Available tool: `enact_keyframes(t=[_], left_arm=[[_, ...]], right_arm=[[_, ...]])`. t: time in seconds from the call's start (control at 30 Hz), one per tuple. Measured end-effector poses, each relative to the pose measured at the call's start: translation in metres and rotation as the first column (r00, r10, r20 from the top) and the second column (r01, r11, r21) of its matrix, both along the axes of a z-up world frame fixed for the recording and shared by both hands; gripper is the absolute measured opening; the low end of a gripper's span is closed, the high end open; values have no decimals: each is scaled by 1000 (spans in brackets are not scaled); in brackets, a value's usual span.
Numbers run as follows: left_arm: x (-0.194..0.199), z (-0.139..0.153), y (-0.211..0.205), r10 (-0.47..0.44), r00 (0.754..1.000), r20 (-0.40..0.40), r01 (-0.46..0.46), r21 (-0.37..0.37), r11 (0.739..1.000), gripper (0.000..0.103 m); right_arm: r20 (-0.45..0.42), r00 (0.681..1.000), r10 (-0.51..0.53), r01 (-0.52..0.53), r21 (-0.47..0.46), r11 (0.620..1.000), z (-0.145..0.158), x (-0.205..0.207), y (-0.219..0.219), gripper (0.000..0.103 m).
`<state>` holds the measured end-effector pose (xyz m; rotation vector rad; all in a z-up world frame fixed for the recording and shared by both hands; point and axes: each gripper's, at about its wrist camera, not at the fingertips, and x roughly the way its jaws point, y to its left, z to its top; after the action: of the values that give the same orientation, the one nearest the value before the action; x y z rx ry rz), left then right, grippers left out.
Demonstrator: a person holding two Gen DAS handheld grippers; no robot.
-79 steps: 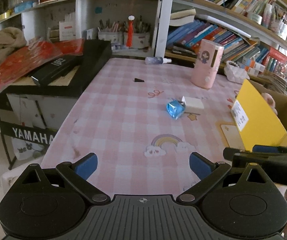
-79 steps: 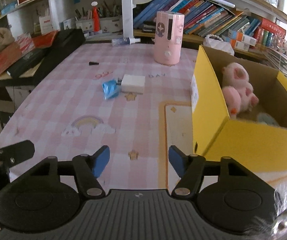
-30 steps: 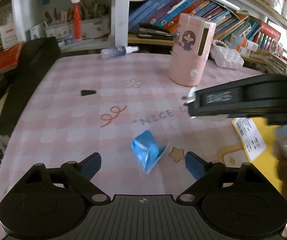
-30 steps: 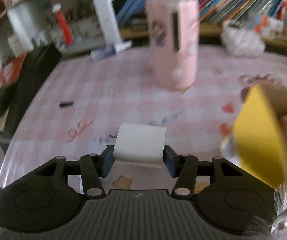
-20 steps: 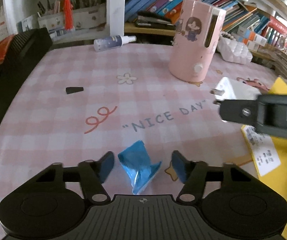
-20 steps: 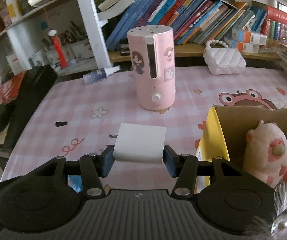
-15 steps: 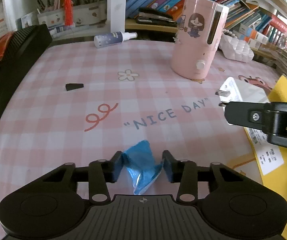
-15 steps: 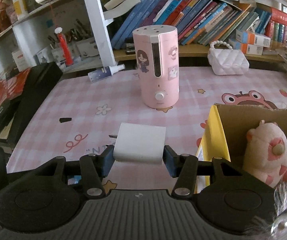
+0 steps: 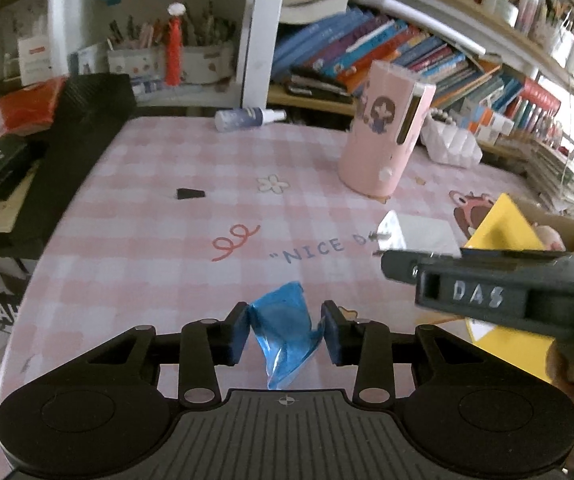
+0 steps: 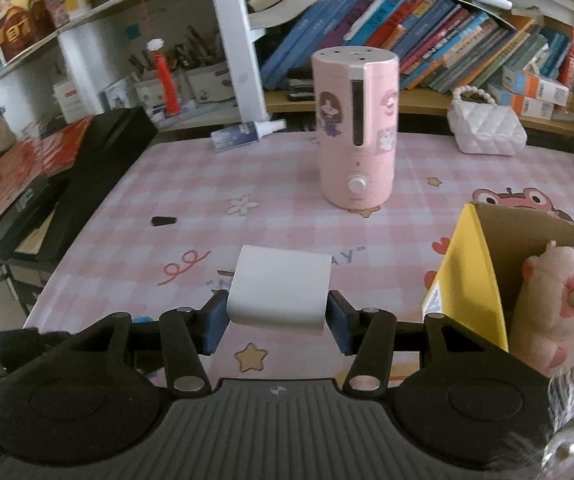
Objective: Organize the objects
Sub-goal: 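Carry the blue item and white eraser toward the yellow box with both tools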
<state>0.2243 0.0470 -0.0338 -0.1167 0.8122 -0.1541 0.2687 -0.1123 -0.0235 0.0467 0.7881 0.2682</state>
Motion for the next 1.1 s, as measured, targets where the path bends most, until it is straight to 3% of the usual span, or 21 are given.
enact_keyframes(t=[0.2, 0.67, 1.1], left_arm=[[-30, 13, 10, 14, 999, 31, -14, -2, 1000, 37], [-98, 16, 29, 49, 997, 53, -48, -11, 999, 37], [-174, 24, 40, 37, 996, 84, -35, -29, 999, 36]], right_arm=[[15, 998, 63, -62, -39, 997, 3, -27, 5, 50], [-16, 995, 100, -101, -45, 994, 3, -89, 26, 50], [-22, 996, 82, -83, -34, 996, 6, -167, 31, 50]])
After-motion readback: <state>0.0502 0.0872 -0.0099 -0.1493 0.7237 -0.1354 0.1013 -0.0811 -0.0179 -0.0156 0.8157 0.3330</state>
